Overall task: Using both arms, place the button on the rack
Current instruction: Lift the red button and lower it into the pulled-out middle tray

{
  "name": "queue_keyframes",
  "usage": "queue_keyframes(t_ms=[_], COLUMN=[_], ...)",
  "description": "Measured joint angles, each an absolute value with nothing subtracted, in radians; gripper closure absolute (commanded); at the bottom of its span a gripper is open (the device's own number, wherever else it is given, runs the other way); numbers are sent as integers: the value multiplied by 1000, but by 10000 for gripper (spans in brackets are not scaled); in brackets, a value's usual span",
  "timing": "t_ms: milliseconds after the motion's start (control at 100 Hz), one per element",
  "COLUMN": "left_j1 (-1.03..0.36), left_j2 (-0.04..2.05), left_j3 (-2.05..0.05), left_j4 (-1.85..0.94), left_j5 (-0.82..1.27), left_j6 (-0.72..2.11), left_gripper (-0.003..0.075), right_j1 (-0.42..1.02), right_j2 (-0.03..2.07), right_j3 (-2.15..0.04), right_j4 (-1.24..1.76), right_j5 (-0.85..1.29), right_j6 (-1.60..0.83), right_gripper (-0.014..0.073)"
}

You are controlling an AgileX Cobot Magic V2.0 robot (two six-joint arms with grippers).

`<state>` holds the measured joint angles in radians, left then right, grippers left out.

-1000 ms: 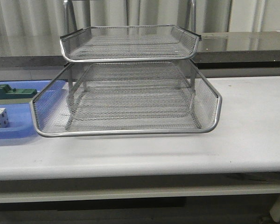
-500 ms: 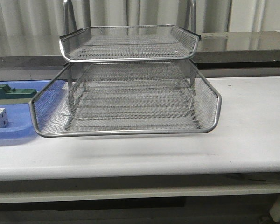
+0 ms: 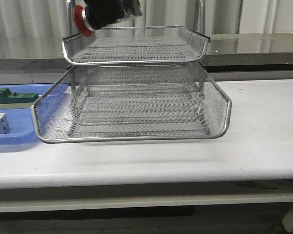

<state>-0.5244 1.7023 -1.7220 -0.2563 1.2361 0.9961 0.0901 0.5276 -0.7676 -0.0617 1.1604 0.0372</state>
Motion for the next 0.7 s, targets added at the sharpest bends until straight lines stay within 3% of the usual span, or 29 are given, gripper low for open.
queue_keyframes(t_ms=[700], left_j1=[-559], left_j2=[1932], left_j3=[-1714], left_j4=[-228], left_j5=[1119], left_j6=[996], left_gripper=[559], right_j1=[90], right_j2=[528], right_j3=[-768], right_j4=[-62], right_j5=[1160], right_j6=[37], right_gripper=[664])
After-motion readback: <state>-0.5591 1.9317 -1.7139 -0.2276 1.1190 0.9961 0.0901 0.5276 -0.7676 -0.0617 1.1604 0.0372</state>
